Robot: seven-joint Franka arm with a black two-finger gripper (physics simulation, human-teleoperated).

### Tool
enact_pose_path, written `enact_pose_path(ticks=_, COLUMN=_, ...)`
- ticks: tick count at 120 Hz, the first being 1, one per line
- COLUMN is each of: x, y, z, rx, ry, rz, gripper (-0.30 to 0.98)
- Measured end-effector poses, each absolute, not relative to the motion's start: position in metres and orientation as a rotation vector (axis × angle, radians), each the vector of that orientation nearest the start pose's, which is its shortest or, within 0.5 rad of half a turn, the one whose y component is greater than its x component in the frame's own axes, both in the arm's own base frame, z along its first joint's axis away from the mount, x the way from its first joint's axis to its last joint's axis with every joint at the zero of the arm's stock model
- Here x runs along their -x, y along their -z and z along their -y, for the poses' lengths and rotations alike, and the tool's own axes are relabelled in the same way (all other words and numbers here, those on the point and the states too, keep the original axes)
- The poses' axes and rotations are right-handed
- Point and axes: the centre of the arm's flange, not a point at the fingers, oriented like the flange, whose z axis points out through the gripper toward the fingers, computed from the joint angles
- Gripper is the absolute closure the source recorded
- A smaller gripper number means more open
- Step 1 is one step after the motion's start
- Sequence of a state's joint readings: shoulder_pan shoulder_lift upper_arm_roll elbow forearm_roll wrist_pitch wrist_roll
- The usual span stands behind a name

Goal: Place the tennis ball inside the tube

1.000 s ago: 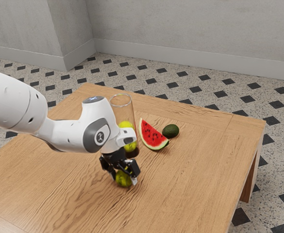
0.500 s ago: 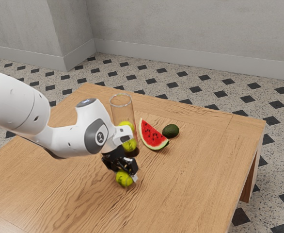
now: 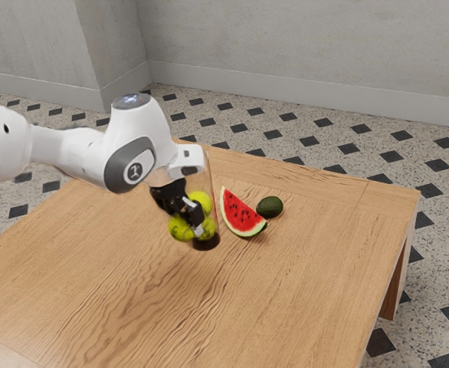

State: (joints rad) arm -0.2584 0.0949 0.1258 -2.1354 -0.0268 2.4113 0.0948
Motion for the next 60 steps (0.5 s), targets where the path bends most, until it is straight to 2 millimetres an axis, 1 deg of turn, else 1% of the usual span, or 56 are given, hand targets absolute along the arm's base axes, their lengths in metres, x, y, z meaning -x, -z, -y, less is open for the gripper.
enact_pose_path(ticks=14, x=-0.579, y=-0.441, z=0.073, rx=3.038, ry=0.332, rz=-0.304, gripper=0.65)
enact_pose_path(ticks=24, x=-0.580, y=-0.467, z=0.072, rx=3.000, ry=0.315, rz=-0.262, gripper=0.68)
enact_pose_path(ticks=35, x=-0.584, y=-0.506, z=0.069, rx=2.943, ry=0.337, rz=-0.219, gripper=0.71)
enact_pose_path(ticks=44, x=-0.582, y=-0.527, z=0.066, rx=2.895, ry=0.346, rz=-0.193, gripper=0.73)
enact_pose_path(ticks=55, x=-0.585, y=-0.552, z=0.064, rx=2.833, ry=0.381, rz=-0.172, gripper=0.69)
enact_pose_path(ticks=60, x=-0.588, y=-0.559, z=0.063, rx=2.813, ry=0.394, rz=-0.166, gripper=0.67)
